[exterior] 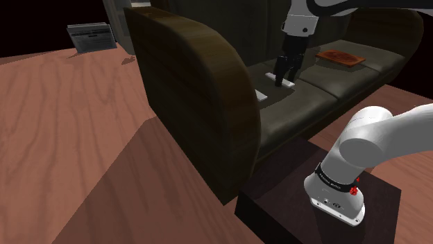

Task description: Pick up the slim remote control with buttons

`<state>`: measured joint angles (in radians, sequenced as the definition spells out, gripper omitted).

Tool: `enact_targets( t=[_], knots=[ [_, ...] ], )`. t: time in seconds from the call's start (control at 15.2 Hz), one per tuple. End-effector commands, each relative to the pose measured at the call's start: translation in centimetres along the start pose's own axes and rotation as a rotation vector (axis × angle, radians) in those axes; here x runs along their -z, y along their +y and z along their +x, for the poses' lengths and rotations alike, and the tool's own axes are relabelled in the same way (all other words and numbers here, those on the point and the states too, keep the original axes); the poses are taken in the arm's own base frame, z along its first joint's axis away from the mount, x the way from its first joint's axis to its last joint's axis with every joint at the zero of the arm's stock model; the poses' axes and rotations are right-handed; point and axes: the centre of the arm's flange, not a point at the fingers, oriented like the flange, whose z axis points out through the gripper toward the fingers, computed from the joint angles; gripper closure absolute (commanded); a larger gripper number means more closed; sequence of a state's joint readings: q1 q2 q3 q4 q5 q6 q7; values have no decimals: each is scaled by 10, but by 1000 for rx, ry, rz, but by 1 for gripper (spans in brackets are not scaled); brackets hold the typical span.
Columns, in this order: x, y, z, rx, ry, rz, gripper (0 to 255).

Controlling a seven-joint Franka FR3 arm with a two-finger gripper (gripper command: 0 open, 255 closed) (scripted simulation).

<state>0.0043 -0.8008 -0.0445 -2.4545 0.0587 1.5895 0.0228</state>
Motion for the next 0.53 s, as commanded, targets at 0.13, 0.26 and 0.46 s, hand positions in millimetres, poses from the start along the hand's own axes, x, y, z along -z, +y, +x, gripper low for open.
enact_targets(
  t=[0.13, 0.26, 0.46],
  knots=[
    [-11, 12, 19, -8, 6, -7, 0],
    [-23, 24, 38, -16, 12, -13, 0],
    [-39, 43, 66, -28, 21, -24, 0]
  ],
)
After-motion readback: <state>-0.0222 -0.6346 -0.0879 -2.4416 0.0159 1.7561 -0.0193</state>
